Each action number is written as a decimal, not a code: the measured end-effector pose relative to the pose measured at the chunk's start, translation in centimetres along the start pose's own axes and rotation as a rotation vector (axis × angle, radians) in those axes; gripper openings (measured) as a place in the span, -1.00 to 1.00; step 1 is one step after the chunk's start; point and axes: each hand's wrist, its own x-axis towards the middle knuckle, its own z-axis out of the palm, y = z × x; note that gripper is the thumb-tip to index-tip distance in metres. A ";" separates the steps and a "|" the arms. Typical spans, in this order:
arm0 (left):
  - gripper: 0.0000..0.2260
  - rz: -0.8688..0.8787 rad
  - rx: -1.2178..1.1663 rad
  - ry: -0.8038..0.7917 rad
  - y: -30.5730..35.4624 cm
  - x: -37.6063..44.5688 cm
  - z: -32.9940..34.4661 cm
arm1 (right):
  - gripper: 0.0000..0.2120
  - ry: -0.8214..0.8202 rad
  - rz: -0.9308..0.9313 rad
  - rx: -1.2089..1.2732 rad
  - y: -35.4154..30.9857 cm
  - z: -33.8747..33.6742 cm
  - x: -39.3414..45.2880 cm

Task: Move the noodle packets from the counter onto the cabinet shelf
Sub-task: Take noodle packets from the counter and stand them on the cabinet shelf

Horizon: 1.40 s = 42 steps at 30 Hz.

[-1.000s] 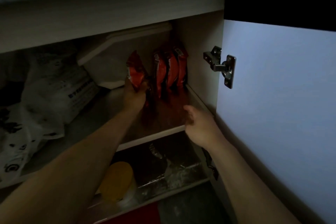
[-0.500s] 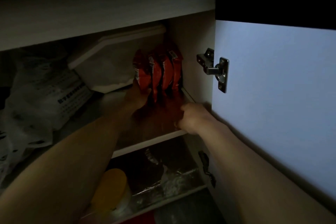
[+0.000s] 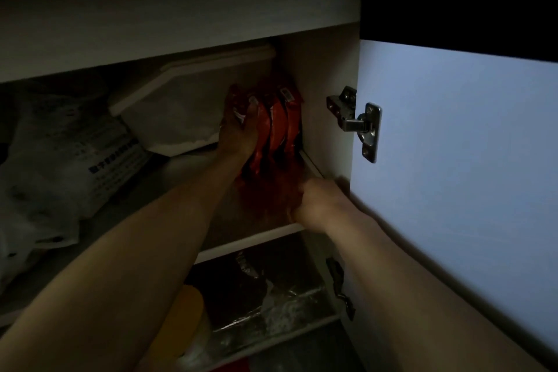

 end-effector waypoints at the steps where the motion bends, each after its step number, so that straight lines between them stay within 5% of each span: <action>1: -0.46 -0.013 0.045 -0.015 0.1 0.5 0.0 | -0.72 -0.015 0.004 -0.011 0.1 0.0 0.0; 5: -0.40 -0.140 0.061 -0.145 -2.0 4.0 -0.5 | -0.67 -0.029 0.017 -0.012 0.3 0.1 0.4; 8: -0.20 -0.160 -0.105 -0.060 -1.4 0.9 -1.5 | -0.71 -0.034 0.013 0.019 0.3 0.3 0.2; 16: -0.14 -0.084 0.169 -0.105 -2.7 -1.8 -1.0 | -0.69 -0.029 0.016 0.056 0.5 0.5 0.4; 20: 0.15 -0.156 0.070 -0.155 -5.8 2.4 -0.1 | -0.68 -0.022 0.020 0.097 0.8 0.3 1.0; 23: -0.06 -0.192 0.067 -0.176 -3.1 0.8 -1.1 | -0.68 -0.026 0.024 0.095 1.1 0.3 0.9; 27: -0.07 -0.314 0.047 -0.157 -0.9 -3.2 -3.6 | -0.71 0.016 -0.024 0.086 1.2 1.0 -0.1; 30: -0.56 -0.342 0.109 -0.131 0.6 -6.2 -5.8 | -0.73 0.085 -0.052 0.128 1.1 0.9 -1.1; 34: -0.88 -0.277 0.188 -0.248 3.5 -10.5 -9.5 | -0.68 0.128 -0.078 0.270 -0.3 0.4 -4.0; 42: -0.91 0.006 0.273 -0.329 12.9 -20.8 -20.8 | -0.78 0.259 -0.322 0.255 -6.9 -0.5 -12.7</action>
